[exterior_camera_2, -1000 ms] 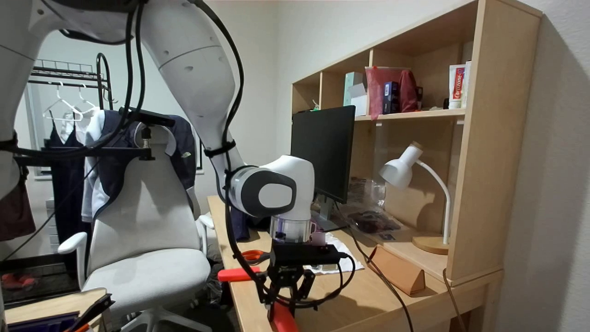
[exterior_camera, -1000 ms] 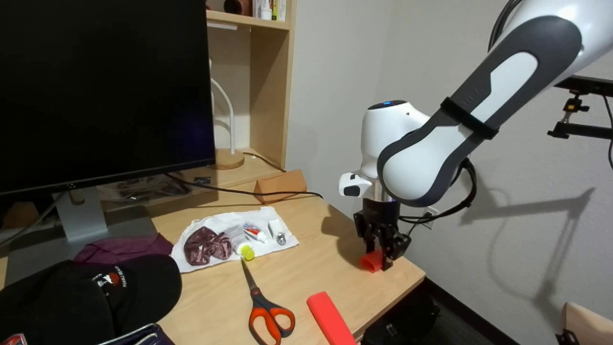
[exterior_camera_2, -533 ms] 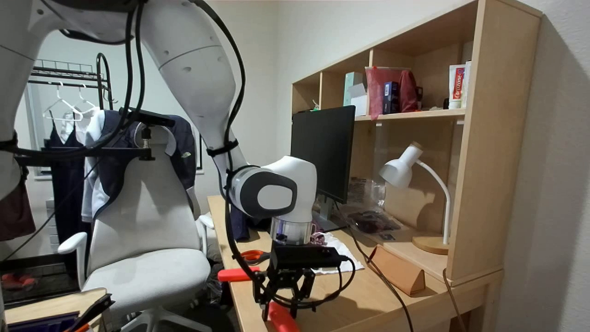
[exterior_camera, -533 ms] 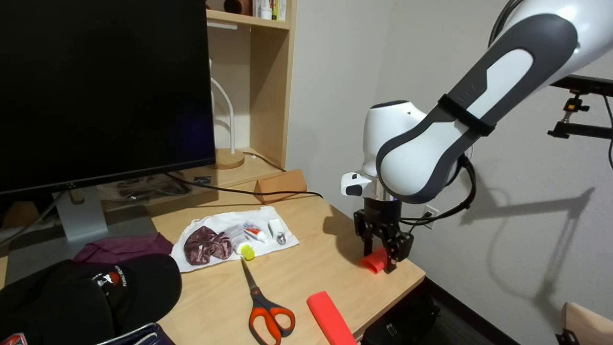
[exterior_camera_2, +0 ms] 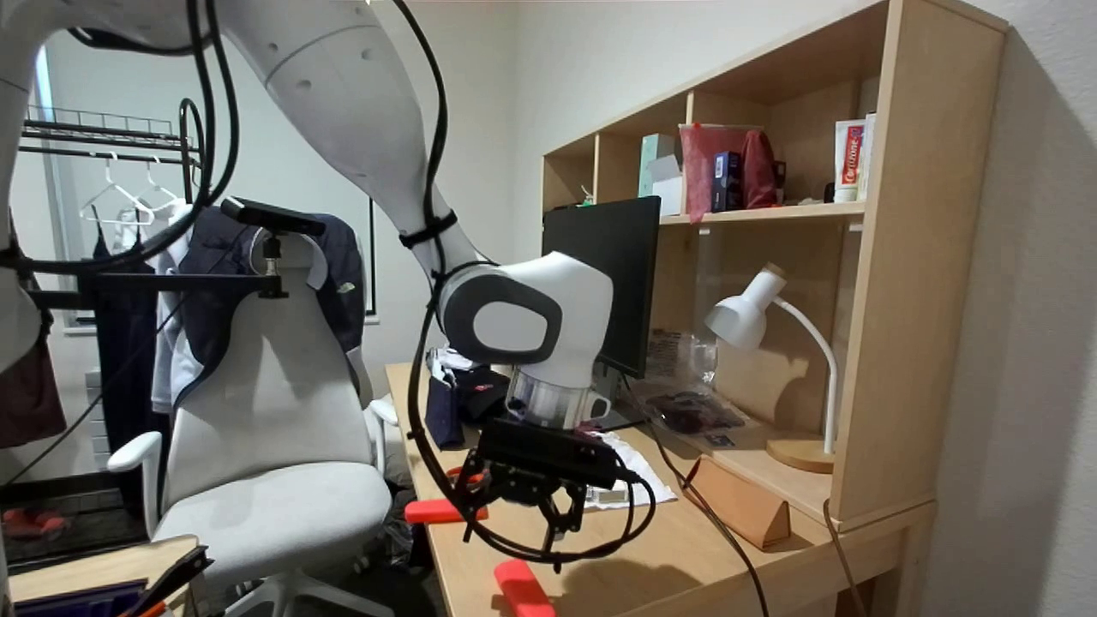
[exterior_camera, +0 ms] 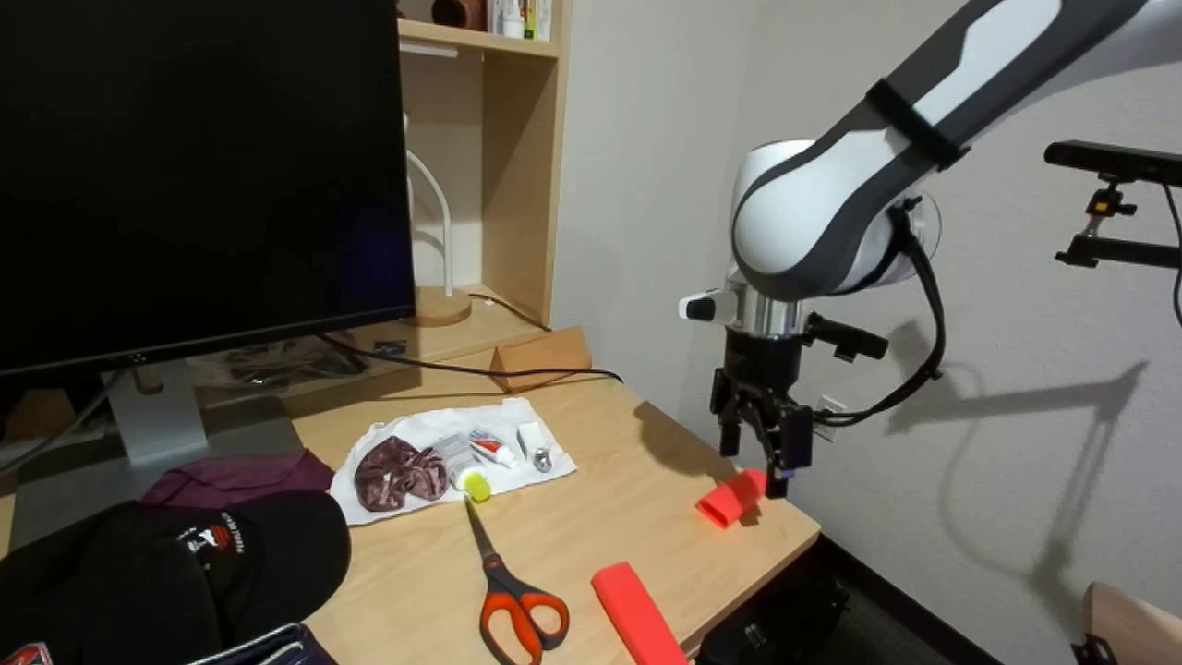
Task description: Align the orange objects in front of each other
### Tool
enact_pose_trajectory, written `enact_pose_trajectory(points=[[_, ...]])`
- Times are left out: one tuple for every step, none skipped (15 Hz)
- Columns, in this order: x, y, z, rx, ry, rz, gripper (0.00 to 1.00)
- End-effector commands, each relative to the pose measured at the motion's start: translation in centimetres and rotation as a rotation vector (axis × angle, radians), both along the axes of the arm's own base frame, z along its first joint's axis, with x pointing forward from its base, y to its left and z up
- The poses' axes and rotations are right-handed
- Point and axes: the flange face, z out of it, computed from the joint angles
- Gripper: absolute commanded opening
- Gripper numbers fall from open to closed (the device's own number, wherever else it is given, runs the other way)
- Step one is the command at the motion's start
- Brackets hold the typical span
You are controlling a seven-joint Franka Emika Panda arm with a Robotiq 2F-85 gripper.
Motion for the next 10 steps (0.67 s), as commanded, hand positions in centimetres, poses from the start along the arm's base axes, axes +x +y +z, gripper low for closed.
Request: enact_pose_trajectory(points=[[-2.3,1.4,6.1,0.008,0.026,-0.196,1.0],[-2.2,2.6,7.2,0.007,0.039,-0.248,1.0],[-2.1,3.9,8.2,0.004,0.055,-0.301,1.0],[-1.8,5.6,8.7,0.002,0.069,-0.354,1.0],[-1.7,7.1,9.2,-0.005,0.081,-0.408,1.0],[-1.5,8.9,9.3,-0.013,0.103,-0.457,1.0],[-1.4,10.2,9.5,-0.014,0.119,-0.507,1.0],[-1.2,8.3,9.3,-0.017,0.08,-0.418,1.0],[-1.2,9.7,9.3,-0.024,0.089,-0.446,1.0],[-1.3,10.6,9.3,-0.028,0.094,-0.461,1.0]])
